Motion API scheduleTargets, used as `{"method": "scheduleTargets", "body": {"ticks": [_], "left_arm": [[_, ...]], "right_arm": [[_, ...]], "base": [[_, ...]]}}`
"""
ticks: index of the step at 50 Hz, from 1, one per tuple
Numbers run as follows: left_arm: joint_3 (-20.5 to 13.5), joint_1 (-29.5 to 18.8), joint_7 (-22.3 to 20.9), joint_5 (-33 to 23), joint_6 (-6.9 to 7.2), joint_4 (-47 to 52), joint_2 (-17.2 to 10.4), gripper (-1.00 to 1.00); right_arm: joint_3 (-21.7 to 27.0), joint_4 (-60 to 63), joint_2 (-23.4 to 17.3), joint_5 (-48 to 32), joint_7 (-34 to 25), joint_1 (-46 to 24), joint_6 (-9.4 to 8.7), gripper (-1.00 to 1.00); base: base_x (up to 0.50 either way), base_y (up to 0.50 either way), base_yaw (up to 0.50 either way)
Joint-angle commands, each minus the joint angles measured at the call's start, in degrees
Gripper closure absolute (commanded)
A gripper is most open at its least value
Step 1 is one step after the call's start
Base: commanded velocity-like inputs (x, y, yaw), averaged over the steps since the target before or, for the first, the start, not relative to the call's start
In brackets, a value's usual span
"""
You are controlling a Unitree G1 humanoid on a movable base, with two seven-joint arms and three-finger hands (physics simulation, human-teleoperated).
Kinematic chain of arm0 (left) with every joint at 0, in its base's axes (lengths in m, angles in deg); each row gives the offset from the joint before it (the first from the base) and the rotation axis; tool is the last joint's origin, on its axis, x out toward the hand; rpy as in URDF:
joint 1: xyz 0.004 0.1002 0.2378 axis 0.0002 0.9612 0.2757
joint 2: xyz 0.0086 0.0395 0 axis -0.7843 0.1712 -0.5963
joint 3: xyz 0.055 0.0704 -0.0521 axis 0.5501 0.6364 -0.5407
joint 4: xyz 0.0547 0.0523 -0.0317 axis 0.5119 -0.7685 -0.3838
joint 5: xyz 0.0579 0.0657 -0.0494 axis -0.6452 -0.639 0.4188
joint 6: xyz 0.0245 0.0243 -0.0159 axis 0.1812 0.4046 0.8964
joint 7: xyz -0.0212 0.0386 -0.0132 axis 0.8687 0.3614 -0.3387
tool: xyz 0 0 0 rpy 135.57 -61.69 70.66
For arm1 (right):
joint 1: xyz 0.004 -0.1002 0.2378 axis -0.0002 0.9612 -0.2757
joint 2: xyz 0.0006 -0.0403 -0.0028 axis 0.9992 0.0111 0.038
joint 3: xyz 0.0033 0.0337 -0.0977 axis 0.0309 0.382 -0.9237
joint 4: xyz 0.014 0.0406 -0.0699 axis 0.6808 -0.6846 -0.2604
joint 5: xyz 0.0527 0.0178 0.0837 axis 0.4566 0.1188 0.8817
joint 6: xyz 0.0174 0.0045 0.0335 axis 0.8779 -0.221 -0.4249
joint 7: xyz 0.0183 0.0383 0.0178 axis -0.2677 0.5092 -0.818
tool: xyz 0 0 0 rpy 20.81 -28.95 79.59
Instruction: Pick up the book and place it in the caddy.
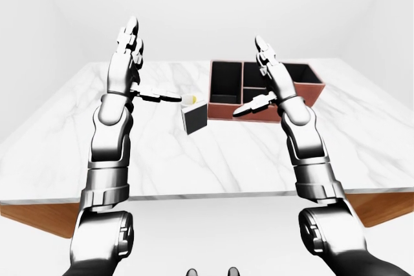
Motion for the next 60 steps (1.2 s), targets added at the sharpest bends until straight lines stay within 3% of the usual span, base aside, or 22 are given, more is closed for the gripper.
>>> {"method": "scheduleTargets", "body": {"ticks": [1, 60], "left_arm": [[0.0, -0.1, 0.1, 0.2, 0.00, -0.8, 0.0, -1.00], [-0.1, -0.1, 0.2, 1.0, 0.00, -2.8, -0.2, -1.00]], "right_arm": [[-0.2, -1.0, 0.1, -0.2, 0.1, -0.3, 0.00, -1.00], [-0.4, -0.7, 0.7, -0.4, -0.1, 0.2, 0.00, -1.00]], "base": [[0.15, 0.00, 0.00], [0.15, 0.00, 0.00]]}}
